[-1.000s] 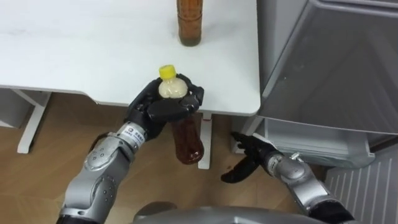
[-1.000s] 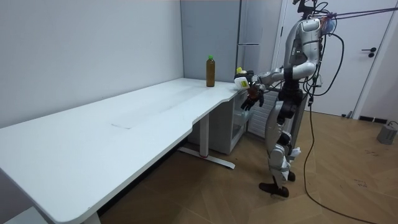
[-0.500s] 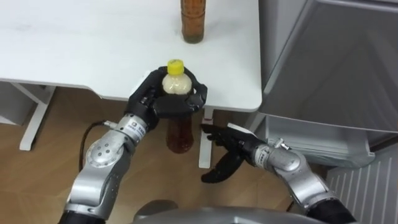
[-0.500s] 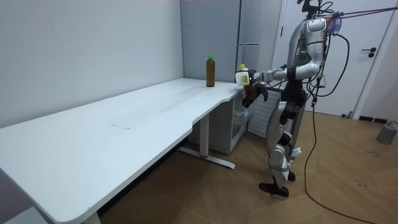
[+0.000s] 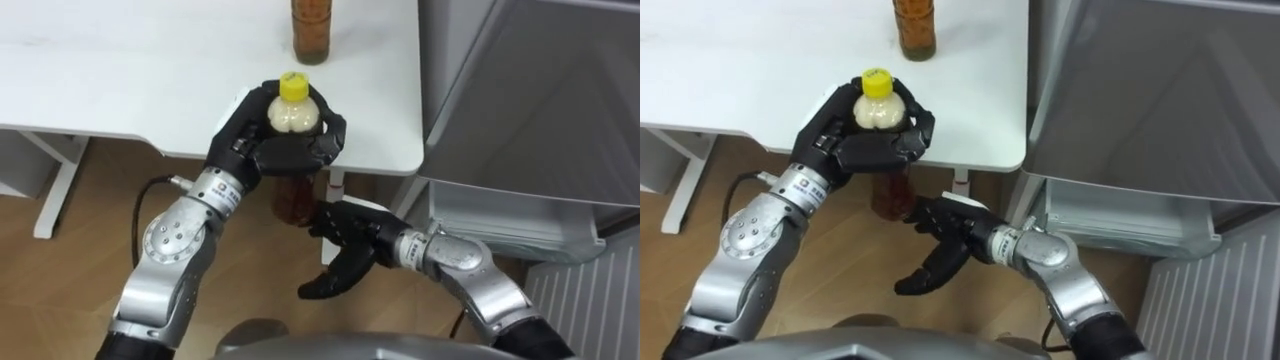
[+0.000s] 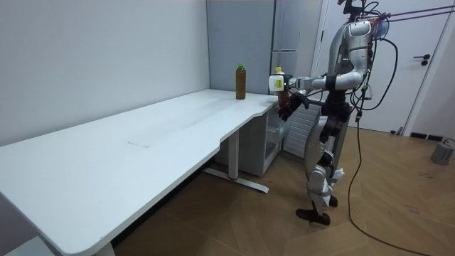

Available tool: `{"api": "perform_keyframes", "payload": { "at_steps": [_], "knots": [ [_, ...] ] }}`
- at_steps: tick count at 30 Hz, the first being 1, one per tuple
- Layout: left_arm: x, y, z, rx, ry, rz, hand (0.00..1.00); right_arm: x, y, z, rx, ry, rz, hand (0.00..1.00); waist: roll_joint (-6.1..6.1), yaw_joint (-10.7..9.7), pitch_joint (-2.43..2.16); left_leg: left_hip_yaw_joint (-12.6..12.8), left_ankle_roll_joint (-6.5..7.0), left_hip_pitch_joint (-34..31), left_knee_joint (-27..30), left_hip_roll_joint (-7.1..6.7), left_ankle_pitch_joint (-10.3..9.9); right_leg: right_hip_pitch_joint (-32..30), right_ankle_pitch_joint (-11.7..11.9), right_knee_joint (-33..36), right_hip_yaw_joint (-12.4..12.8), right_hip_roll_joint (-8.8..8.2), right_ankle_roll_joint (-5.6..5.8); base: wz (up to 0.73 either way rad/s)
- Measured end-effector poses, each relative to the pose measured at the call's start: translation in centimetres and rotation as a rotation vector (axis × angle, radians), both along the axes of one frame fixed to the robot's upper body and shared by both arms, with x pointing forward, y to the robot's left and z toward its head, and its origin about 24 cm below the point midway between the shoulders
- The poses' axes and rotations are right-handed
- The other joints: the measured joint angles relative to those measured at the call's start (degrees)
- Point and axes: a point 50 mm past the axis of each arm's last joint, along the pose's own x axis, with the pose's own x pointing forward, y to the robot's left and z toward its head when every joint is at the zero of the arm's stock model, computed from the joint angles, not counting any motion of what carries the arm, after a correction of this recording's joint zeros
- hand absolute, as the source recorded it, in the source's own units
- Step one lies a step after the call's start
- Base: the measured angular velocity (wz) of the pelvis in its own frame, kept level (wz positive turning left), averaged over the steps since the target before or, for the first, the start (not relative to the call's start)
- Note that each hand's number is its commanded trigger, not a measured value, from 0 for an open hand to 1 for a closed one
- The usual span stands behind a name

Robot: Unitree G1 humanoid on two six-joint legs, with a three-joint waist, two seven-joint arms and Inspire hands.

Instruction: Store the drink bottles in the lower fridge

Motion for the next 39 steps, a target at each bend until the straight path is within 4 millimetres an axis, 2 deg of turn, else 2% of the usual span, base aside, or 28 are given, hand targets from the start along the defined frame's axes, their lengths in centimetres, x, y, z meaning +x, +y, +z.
{"api": "perform_keyframes", "payload": {
  "at_steps": [12,17,21,26,30,33,39],
  "knots": [
    [-0.3,0.2,-1.0,-0.081,0.069,-0.005,1.0,-0.6,-0.1,-0.7,0.049,0.113,-0.063,0.0,-0.73,-0.9,0.15,0.8,0.0,0.4,-0.1,0.18,0.0,0.6,0.0,0.0,0.1,0.0,0.0,0.0],
    [-0.4,0.3,-1.6,-0.095,0.096,-0.013,1.0,-0.8,-0.2,-0.9,0.04,0.142,-0.062,0.0,-0.03,-1.8,0.26,0.8,0.06,0.9,-0.2,0.22,0.0,0.8,0.0,0.0,0.6,0.0,0.0,-0.03],
    [-0.5,0.3,-2.0,-0.113,0.113,-0.04,1.0,-0.9,-0.5,-1.0,0.036,0.168,-0.058,0.0,0.73,-2.7,-0.12,1.1,0.06,0.9,-0.4,0.29,0.0,0.5,0.0,0.0,1.3,0.04,0.0,-0.05],
    [-0.6,0.4,-2.1,-0.114,0.119,-0.074,1.0,-1.0,-0.5,-1.1,0.033,0.18,-0.057,0.0,0.93,-3.2,-0.26,1.6,0.07,1.1,-1.1,0.31,0.2,0.0,0.0,0.0,1.8,0.01,0.0,-0.06],
    [-1.2,-0.4,-2.7,-0.127,0.159,-0.168,1.0,-0.8,-0.5,-0.8,0.083,0.189,-0.089,0.0,0.97,-3.3,-0.26,1.7,0.06,1.9,-1.5,0.28,0.2,0.5,0.0,0.0,1.8,-0.03,0.0,0.0],
    [-2.3,-2.0,-3.7,-0.136,0.24,-0.289,1.0,-0.3,0.0,-0.1,0.173,0.182,-0.1,0.0,0.95,-3.3,-0.25,1.7,0.06,2.0,-1.8,0.28,0.2,0.5,0.0,-0.1,1.9,-0.04,0.0,0.0],
    [-2.5,-2.0,-3.9,-0.132,0.258,-0.32,1.0,-0.5,0.0,-0.1,0.204,0.199,-0.097,0.0,1.35,-3.3,0.03,1.8,0.02,2.0,-2.0,0.3,0.2,0.4,0.0,-0.1,3.1,0.08,0.0,-0.04]
  ]
}}
